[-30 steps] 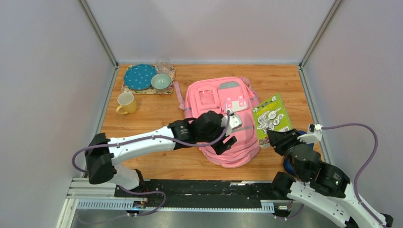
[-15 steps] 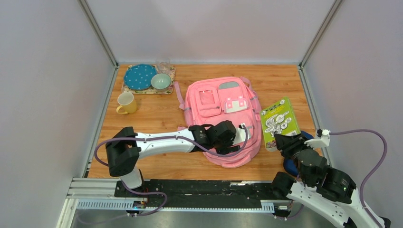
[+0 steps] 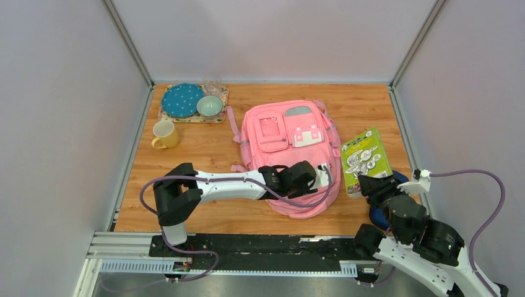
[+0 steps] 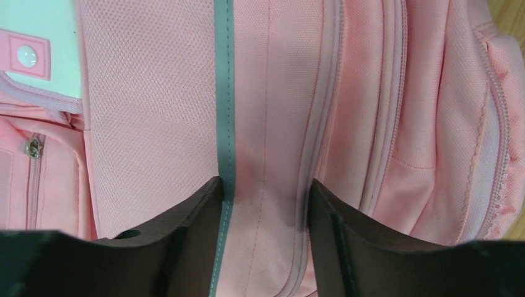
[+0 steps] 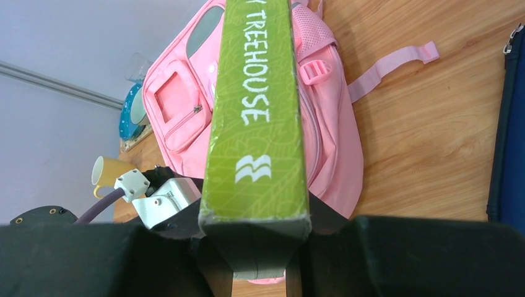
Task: Pack the student bag
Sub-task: Place the book in the student bag.
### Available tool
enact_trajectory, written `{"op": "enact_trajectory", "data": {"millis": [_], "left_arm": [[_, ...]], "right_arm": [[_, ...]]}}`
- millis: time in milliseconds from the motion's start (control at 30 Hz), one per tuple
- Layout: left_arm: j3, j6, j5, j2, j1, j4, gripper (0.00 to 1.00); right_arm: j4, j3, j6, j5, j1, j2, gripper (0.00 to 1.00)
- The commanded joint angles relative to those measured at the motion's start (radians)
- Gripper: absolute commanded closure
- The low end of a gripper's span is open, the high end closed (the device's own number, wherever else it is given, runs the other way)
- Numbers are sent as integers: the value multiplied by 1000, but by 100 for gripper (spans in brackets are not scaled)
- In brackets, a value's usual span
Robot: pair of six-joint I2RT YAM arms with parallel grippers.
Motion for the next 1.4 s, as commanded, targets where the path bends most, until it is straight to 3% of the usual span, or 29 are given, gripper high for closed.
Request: {"op": "enact_trajectory", "data": {"millis": [0,100,167,200,500,800,1133,1367], "left_arm": [[20,20,-94,27,-8,58,59],[19,11,-139,26,-9,56,83],[10,6,-129,17,-9,61,91],[6,1,-128,6,-9,68,100],[-4,-15,-117,-97,-8,96,100],[5,-103,-208,-229,0,93,100],[49,-385,15,-353,164,18,100],[94,-473,59,-365,185,-16,100]], "right_arm": [[75,13,22,56,0,-21,99],[72,14,25,56,0,-22,99],[69,14,28,53,0,-25,99],[67,14,27,53,0,-27,99],[7,48,51,45,0,-31,99],[-126,76,111,41,0,-77,100],[-161,56,192,-93,0,-108,100],[-201,-13,338,-199,0,-177,100]]}}
